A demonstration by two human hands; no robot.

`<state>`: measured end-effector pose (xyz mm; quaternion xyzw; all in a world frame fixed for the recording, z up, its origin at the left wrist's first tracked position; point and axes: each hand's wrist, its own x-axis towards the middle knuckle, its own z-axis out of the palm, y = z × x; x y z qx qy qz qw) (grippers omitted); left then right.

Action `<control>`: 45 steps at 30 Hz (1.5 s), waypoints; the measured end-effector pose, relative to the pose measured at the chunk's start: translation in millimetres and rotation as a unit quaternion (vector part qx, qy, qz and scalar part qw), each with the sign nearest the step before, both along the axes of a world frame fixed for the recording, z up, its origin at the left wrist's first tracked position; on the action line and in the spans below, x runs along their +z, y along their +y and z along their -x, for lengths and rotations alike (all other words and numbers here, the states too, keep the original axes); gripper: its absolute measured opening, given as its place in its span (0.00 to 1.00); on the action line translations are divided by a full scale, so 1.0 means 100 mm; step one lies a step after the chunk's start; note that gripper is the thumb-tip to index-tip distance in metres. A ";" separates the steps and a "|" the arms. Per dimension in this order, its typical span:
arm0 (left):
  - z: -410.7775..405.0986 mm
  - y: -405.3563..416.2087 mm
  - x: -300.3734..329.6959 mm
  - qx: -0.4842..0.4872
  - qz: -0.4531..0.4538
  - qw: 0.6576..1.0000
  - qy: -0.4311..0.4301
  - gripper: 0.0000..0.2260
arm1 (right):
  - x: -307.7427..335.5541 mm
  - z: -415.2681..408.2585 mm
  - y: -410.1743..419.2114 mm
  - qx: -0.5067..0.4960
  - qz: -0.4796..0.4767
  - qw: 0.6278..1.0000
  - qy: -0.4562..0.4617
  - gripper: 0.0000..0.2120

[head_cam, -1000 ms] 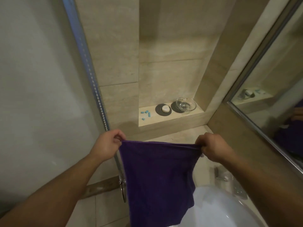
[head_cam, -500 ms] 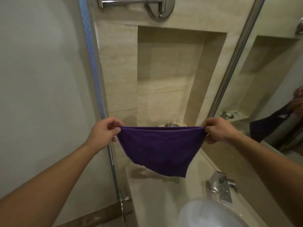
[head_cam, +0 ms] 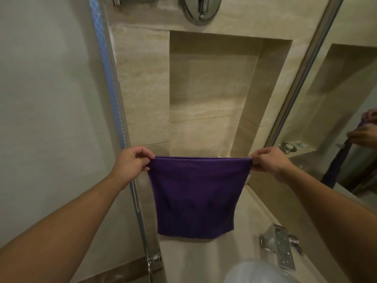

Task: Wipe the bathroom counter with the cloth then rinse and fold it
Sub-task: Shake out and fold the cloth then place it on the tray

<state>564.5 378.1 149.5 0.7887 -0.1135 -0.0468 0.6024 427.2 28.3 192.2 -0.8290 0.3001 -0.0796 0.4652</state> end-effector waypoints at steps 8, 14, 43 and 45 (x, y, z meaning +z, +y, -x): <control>0.02 -0.01 0.13 0.017 0.035 0.999 -0.028 0.18 | -0.04 0.08 0.06 0.055 0.212 0.975 -0.028 0.04; 0.52 0.20 -0.14 -0.013 -0.015 0.999 -0.036 0.17 | -0.36 0.63 0.21 0.075 0.218 0.973 -0.004 0.04; 1.67 0.60 -1.99 -0.080 -0.182 0.959 0.204 0.11 | -1.99 1.78 0.36 0.211 0.121 0.935 0.257 0.10; 1.55 0.55 -2.00 -0.076 -0.182 0.962 0.190 0.09 | -2.01 1.65 0.32 0.201 0.117 0.937 0.259 0.10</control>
